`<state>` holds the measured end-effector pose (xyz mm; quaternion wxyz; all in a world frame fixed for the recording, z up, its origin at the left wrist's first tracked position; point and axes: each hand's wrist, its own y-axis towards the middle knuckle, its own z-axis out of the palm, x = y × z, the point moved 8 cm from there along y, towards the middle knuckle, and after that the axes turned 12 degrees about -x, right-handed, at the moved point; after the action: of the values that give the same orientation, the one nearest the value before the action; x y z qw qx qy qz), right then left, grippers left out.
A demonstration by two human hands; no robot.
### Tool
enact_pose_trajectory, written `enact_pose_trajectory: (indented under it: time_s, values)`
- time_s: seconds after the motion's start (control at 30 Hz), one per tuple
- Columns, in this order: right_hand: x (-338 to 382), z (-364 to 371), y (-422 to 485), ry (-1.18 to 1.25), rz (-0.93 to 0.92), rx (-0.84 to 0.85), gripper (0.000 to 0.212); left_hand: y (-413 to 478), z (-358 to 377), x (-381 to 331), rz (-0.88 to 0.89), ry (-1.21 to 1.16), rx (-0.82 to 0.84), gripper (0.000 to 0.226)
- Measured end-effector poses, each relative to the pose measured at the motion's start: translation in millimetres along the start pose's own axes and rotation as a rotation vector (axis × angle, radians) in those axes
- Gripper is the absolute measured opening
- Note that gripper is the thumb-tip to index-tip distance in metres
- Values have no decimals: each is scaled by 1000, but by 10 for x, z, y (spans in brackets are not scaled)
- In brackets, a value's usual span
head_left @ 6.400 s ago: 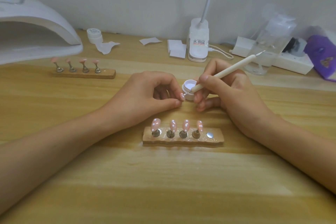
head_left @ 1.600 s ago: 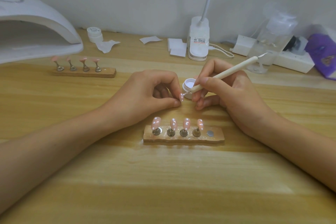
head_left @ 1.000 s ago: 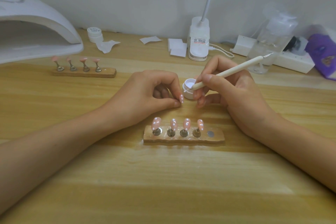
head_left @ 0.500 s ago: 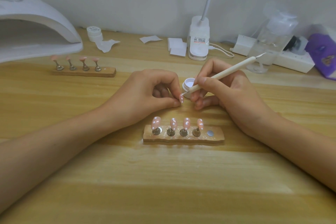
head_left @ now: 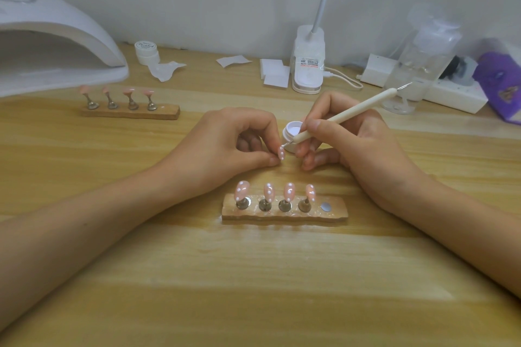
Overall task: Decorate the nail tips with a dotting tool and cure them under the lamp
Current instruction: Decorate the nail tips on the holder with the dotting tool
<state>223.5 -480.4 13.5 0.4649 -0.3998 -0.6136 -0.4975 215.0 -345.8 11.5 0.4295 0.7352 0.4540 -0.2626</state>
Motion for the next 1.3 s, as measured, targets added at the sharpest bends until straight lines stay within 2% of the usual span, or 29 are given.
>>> enact_pose_trajectory:
  time_s: [0.3, 0.7, 0.83, 0.97, 1.07, 1.17, 1.3]
  values:
    - [30, -17, -4, 27, -36, -9, 13, 3, 5, 11, 8, -3, 2, 23]
    - [127, -57, -26, 100, -133, -30, 15, 1, 0, 32, -15, -23, -1, 18]
    - [213, -113, -49, 137, -227, -49, 3, 3, -2, 58, -31, -45, -6, 16]
    - [304, -218, -67, 36, -340, -143, 16, -2, -26, 69, -54, -124, -29, 14]
    - [340, -264, -52, -31, -331, -198, 18, 0, -48, 36, -63, -217, -27, 11]
    - [408, -188, -42, -193, -343, -102, 18, 0, -73, 5, -79, -318, -28, 11]
    - [431, 23, -23, -396, -329, 82, 3, 2, -97, -6, -114, -467, -28, 19]
